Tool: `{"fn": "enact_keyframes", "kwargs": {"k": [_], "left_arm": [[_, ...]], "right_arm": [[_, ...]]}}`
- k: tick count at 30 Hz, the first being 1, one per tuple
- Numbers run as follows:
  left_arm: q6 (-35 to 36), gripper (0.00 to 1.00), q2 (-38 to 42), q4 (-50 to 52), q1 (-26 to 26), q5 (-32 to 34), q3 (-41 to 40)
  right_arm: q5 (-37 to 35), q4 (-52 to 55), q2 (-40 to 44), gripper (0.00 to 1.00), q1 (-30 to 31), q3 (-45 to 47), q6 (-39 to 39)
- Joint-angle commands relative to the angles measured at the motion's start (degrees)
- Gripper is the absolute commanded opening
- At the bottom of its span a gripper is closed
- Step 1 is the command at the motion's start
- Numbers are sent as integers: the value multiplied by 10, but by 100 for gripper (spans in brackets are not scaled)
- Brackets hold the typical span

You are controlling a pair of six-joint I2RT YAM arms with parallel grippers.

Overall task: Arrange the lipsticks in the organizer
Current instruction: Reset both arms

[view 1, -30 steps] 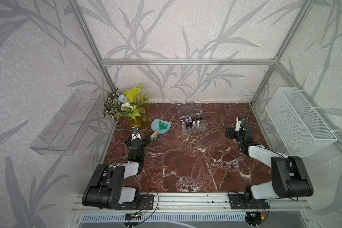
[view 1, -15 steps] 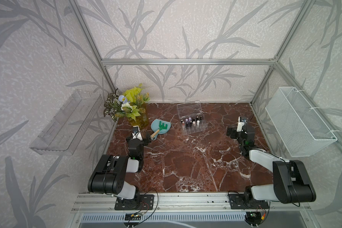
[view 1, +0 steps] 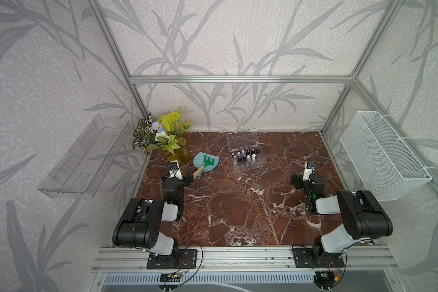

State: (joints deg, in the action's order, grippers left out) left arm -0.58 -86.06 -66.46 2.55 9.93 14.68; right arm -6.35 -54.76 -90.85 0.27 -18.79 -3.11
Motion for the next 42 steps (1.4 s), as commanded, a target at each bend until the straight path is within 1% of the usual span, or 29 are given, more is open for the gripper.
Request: {"fn": "enact_keyframes", "kwargs": {"k": [1, 7, 10, 13, 15, 17, 18, 23, 26, 28, 33, 38, 42], "left_arm": [[7, 100, -5, -14, -2, -4, 2], [7, 100, -6, -15, -2, -4, 2], [7, 100, -6, -14, -2, -5, 2], [7, 100, -6, -15, -2, -4, 2], [7, 100, -6, -15, -2, -4, 2], [7, 100, -6, -15, -2, -4, 2], [7, 100, -5, -15, -2, -4, 2], [7, 100, -6, -15, -2, -4, 2], [7, 100, -6, -14, -2, -4, 2], [7, 100, -5, -15, -2, -4, 2], [8, 100, -6, -14, -2, -4, 2], [7, 100, -6, -14, -2, -4, 2], [7, 100, -6, -15, -2, -4, 2]], "right_arm": [[10, -42, 1, 99, -1, -8, 4], [9, -113, -3, 99, -1, 28, 3], [10, -169, -11, 99, 0, 53, 6], [10, -191, -16, 99, 5, 60, 13], [16, -167, -13, 99, 8, 47, 14], [44, -120, -5, 99, 1, 27, 16], [47, -115, -5, 99, 0, 28, 16], [52, -177, -13, 99, 4, 54, 24], [103, -168, -8, 99, 5, 55, 46], [122, -169, -10, 99, 5, 55, 53], [123, -166, -9, 99, 5, 53, 53], [115, -136, -5, 99, 5, 40, 51], [119, -147, -6, 99, 6, 45, 52]]}}
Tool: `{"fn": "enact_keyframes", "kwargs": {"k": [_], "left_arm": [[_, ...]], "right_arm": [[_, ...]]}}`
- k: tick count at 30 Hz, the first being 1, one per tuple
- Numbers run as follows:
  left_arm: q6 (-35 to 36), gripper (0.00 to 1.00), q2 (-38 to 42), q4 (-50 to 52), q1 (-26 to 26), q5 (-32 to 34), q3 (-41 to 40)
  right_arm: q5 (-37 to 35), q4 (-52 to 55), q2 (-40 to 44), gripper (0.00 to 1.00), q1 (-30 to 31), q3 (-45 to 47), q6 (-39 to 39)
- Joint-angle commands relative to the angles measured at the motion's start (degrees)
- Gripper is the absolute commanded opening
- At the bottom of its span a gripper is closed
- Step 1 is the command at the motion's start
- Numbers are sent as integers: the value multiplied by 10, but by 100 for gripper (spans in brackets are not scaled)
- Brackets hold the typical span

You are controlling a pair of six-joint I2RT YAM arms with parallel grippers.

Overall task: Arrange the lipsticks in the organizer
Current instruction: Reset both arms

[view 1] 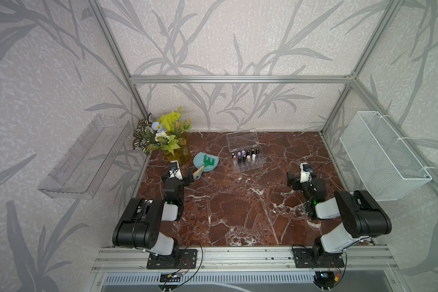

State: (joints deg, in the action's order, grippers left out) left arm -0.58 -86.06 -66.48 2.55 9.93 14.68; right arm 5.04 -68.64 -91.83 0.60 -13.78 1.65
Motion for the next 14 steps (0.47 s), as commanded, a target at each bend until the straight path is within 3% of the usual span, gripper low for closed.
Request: {"fn": "enact_keyframes", "kwargs": {"k": [1, 14], "left_arm": [[8, 100, -5, -14, -2, -4, 2], [7, 100, -5, -14, -2, -4, 2]], "right_arm": [[7, -3, 4, 99, 2, -9, 4], [-27, -15, 2, 99, 1, -3, -11]]}}
